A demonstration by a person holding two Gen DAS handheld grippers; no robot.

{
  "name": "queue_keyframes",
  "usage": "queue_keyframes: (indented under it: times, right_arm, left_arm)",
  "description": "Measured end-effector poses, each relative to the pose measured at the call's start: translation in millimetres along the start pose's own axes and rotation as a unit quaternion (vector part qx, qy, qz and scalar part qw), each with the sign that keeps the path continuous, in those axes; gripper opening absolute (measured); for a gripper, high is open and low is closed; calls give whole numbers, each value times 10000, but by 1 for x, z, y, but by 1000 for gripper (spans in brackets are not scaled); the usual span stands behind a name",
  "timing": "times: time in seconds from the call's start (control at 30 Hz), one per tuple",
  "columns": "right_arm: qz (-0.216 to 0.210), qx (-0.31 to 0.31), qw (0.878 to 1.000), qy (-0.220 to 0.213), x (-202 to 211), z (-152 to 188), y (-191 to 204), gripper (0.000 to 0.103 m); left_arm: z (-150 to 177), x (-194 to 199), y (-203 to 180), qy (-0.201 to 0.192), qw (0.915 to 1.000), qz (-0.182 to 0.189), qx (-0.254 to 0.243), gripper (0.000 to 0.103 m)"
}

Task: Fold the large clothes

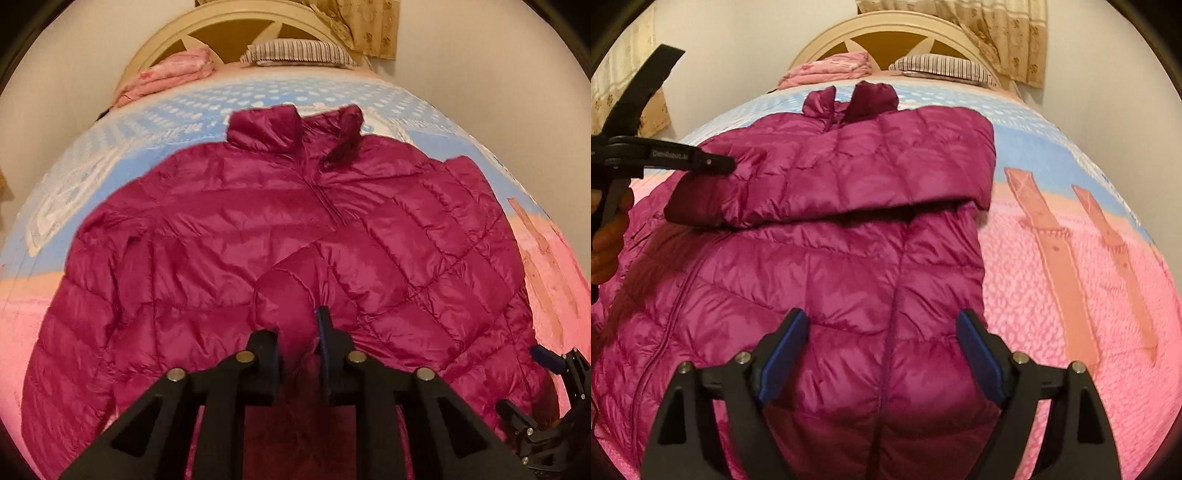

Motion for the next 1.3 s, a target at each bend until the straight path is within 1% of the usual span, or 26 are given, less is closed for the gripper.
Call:
queue_keyframes:
  times: [0.13,0.23,0.33,0.43,0.47,0.5,0.57,0.6,0.63,0.67,0.7,0.73,0.8,0.83,0.87,0.9,0.97,1.0,1.07,1.1,1.2,1.3]
  right_arm:
    - [-46,-56,10000,-24,-1,-1,-1,90]
    - [-82,-75,9999,42,-5,0,-2,92]
    - [-76,-56,9999,72,-3,4,-3,93]
    - [-72,-55,9999,96,-5,3,-3,93]
    - [-78,-63,9999,101,-5,3,-3,93]
    - [-81,-73,9999,102,-5,3,-3,93]
    - [-72,-73,9999,106,-5,2,-3,93]
    - [-81,-69,9999,117,-4,2,-3,93]
    - [-98,-70,9998,138,-2,2,-3,93]
    - [-117,-78,9998,139,1,1,-4,93]
    - [-141,-92,9998,118,6,1,-5,93]
    - [-165,-111,9998,71,12,0,-5,92]
    - [-203,-161,9996,-121,29,-9,-12,88]
    - [-183,-183,9995,-183,35,-15,-16,82]
    - [-175,-198,9994,-219,38,-20,-19,77]
    - [-130,-240,9993,-268,42,-31,-26,75]
    - [7,-282,9990,-360,43,-52,-38,62]
    - [40,-296,9987,-406,40,-67,-43,60]
    - [-64,-406,9979,-495,31,-95,-46,59]
    - [-126,-505,9970,-566,24,-113,-47,59]
    - [-195,-383,9958,-805,3,-149,-33,59]
    - [-225,-389,9953,-862,-32,-171,-28,59]
  left_arm:
    - [-2,29,15,-421,9988,-189,-164,10]
    - [5,46,31,-582,9978,-282,-128,10]
    - [17,40,45,-538,9967,-576,-211,10]
    - [29,16,55,-365,9945,-917,-336,10]
    - [30,10,57,-364,9943,-951,-313,13]
    - [31,9,59,-370,9943,-958,-294,15]
    - [31,7,61,-350,9930,-1089,-301,22]
    - [29,10,63,-355,9926,-1131,-278,30]
    - [28,14,65,-385,9920,-1171,-261,44]
    - [24,23,70,-502,9901,-1287,-241,52]
    - [22,30,74,-619,9882,-1386,-223,67]
    - [18,42,82,-835,9840,-1558,-210,80]
    - [10,61,97,-1164,9756,-1853,-163,89]
    - [5,68,104,-1282,9725,-1944,-86,89]
    - [0,75,109,-1358,9717,-1931,53,89]
    - [-5,77,111,-1386,9725,-1865,148,89]
    - [-17,81,107,-1467,9763,-1538,396,89]
    - [-22,78,100,-1463,9784,-1392,440,90]
    - [-29,64,84,-1361,9826,-1199,400,90]
    - [-31,56,78,-1300,9837,-1177,391,90]
    - [-31,24,59,-1039,9882,-1062,378,90]
    - [-28,-6,58,-872,9873,-1255,437,90]
Point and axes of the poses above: each gripper's, at about its wrist camera, not at the fingertips, and x roughly against the way its jaws point, y to its left, z to its underside, the point moved 10 cm from there along -x, roughly the way its jaws point, and after that the axes turned 7 degrees about -z, right-handed, at the moved point
